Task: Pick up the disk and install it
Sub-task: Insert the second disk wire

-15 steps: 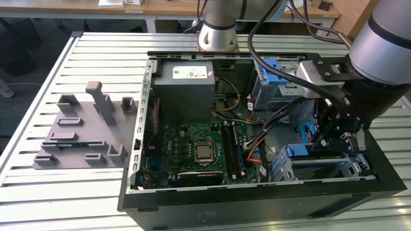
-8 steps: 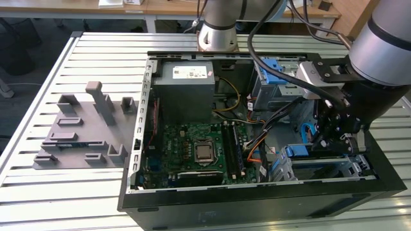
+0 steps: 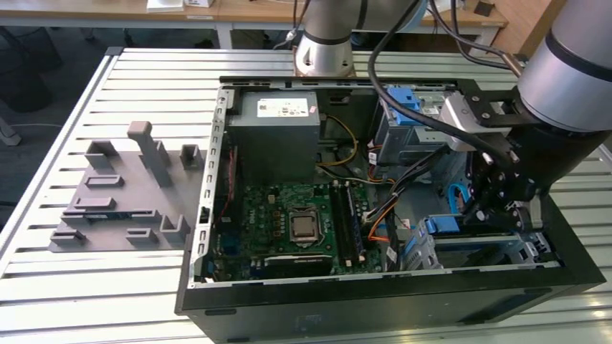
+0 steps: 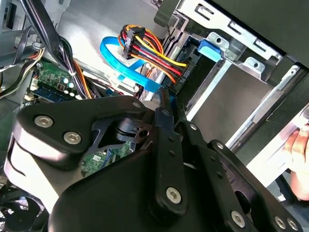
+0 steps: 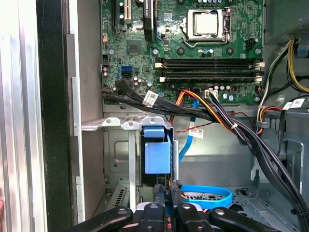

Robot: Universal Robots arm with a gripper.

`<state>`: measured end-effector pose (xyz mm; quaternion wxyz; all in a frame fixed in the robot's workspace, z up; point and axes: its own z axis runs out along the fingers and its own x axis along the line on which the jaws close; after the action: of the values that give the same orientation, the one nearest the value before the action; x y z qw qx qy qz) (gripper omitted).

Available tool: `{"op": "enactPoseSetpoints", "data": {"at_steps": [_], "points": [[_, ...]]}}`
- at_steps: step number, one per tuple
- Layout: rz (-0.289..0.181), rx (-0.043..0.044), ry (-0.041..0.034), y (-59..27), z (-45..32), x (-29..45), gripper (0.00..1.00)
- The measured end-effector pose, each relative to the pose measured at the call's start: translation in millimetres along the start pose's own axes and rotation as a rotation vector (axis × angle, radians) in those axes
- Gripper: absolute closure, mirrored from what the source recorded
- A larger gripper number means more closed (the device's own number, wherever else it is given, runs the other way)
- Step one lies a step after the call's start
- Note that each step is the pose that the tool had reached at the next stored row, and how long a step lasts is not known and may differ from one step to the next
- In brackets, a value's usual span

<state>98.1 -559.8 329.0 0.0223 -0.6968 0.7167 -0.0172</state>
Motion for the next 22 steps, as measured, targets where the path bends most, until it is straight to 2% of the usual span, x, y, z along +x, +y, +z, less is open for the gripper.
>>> {"op": "enactPoseSetpoints", "data": {"at_steps": [7, 8, 9, 10, 17, 19, 21, 22], "points": [[0.0, 0.0001, 0.0001, -0.2, 0.3, 0.3, 0.82], [0.0, 0.0, -0.0001, -0.2, 0.3, 0.3, 0.77], [0.0, 0.0, -0.0003, -0.2, 0.2, 0.3, 0.77], [0.0, 0.0, -0.0001, -0.2, -0.4, 0.3, 0.7], [0.0, 0.0, -0.0001, -0.7, -8.3, 0.2, 0.7], [0.0, 0.0, 0.0, -0.8, -11.3, 0.2, 0.71], [0.0, 0.0, -0.0001, -0.9, -13.0, 0.2, 0.84], [0.0, 0.0, -0.0001, -0.9, -13.6, 0.2, 0.84]]}}
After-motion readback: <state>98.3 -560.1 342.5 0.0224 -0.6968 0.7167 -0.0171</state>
